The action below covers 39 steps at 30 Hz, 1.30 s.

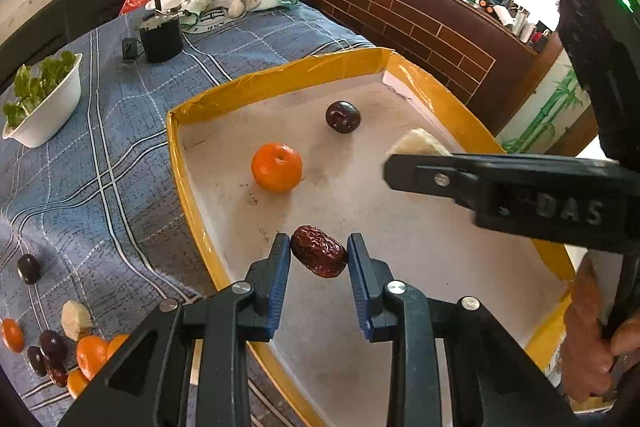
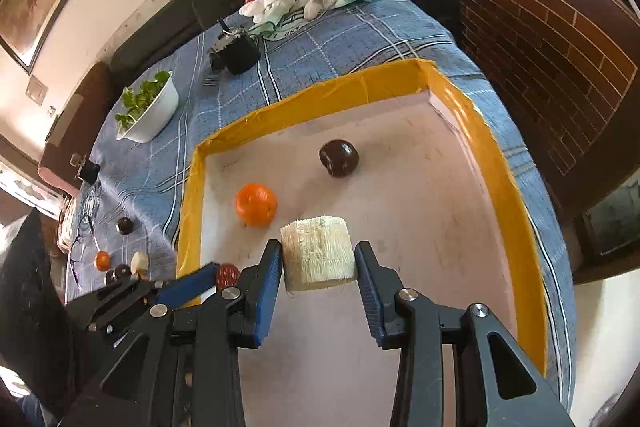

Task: Organize fruits
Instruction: 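Release the white chunk into the tray with the right tool while the left tool lowers the date, then withdraw both open tools from the tray toward the fruits on the cloth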

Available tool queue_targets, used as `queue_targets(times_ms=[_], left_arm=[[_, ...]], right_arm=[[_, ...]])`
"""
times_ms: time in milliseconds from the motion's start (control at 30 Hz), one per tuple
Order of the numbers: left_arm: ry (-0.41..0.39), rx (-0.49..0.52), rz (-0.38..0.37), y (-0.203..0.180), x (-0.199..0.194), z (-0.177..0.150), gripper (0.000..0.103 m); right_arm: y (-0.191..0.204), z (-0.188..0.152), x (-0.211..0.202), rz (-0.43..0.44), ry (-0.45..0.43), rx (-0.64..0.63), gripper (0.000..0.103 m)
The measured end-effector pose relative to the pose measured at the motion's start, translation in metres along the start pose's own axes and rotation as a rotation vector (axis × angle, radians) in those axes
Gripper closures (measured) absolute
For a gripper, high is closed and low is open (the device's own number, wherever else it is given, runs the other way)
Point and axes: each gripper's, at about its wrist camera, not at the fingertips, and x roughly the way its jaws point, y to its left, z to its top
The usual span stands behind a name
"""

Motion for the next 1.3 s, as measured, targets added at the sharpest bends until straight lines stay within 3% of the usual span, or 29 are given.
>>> queue_targets(times_ms=[533,600,667,800,1000,1100,1300], left_arm=[[0.020,-0.003,0.046,-0.001,0.018,0.008,0.075],[0.019,-0.007,0.051,-0.002,0.018,0.009,0.075],[0.024,-0.016,0.059,-0.001,0.020,0.009,0.075],[0.017,-0.045,0.069,0.000,0.019,0.009,0.059],[-0.005,-0.073,0.092,-0.002,0.006,0.007,0.059],[-0.025,-0.090,0.097,-0.004,-0.009,0.004,0.059],[-0.069,-0.098,0.092,-0.008,-0.045,-0.012,0.059]], right_arm=[[0.008,0.026,0.032,0.029,0.029,-0.047,0.061],[0.008,0.027,0.032,0.031,0.027,-0.050,0.059],[0.007,0.027,0.030,0.038,0.026,-0.054,0.049],[0.003,0.025,0.022,0.062,0.015,-0.046,0.047],[-0.006,0.021,-0.005,0.091,-0.025,-0.031,0.046],[-0.008,0.012,-0.023,0.109,-0.053,-0.035,0.040],[0.001,-0.013,-0.039,0.154,-0.055,-0.030,0.039]])
